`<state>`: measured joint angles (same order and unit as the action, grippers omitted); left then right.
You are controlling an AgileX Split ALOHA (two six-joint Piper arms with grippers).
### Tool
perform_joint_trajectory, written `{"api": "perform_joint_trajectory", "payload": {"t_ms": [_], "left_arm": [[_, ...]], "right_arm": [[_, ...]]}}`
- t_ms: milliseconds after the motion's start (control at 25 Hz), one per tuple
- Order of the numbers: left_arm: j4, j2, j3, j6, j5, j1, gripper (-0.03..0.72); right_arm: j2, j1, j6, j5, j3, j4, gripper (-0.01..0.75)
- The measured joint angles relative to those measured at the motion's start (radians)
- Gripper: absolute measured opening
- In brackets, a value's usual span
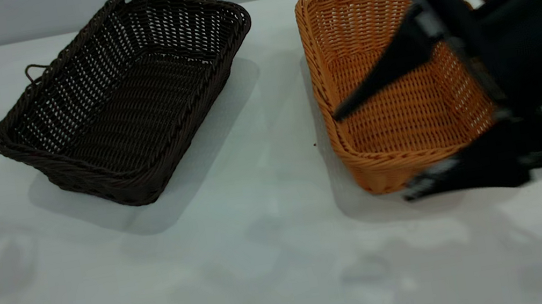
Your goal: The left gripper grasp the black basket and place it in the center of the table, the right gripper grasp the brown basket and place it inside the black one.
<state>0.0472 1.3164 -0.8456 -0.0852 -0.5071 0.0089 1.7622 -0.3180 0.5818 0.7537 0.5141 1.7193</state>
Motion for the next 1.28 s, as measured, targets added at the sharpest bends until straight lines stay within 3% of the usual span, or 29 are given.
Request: {"api": "perform_joint_trajectory", "payload": {"t_ms": [240, 440, 640, 960, 1280], "left_arm": [[0.041, 0.006, -0.003, 0.0, 0.032, 0.0, 0.543], [0.047, 0.011, -0.003, 0.0, 0.035, 0.0, 0.543], [0.074, 0.062, -0.031, -0.005, 0.022, 0.0, 0.543], [0.099, 0.283, -0.22, -0.089, -0.076, -0.037, 0.543], [0.089, 0.61, -0.531, -0.127, -0.159, -0.093, 0.543]], "right_arm": [[0.241, -0.001, -0.142, -0.052, 0.082, 0.082, 0.584], [0.279, -0.001, -0.202, -0.131, 0.152, 0.088, 0.584], [0.279, -0.022, -0.354, -0.31, 0.164, 0.094, 0.584], [0.279, -0.099, -0.553, -0.59, 0.236, 0.1, 0.584], [0.279, -0.1, -0.624, -0.632, 0.237, 0.102, 0.584]]}}
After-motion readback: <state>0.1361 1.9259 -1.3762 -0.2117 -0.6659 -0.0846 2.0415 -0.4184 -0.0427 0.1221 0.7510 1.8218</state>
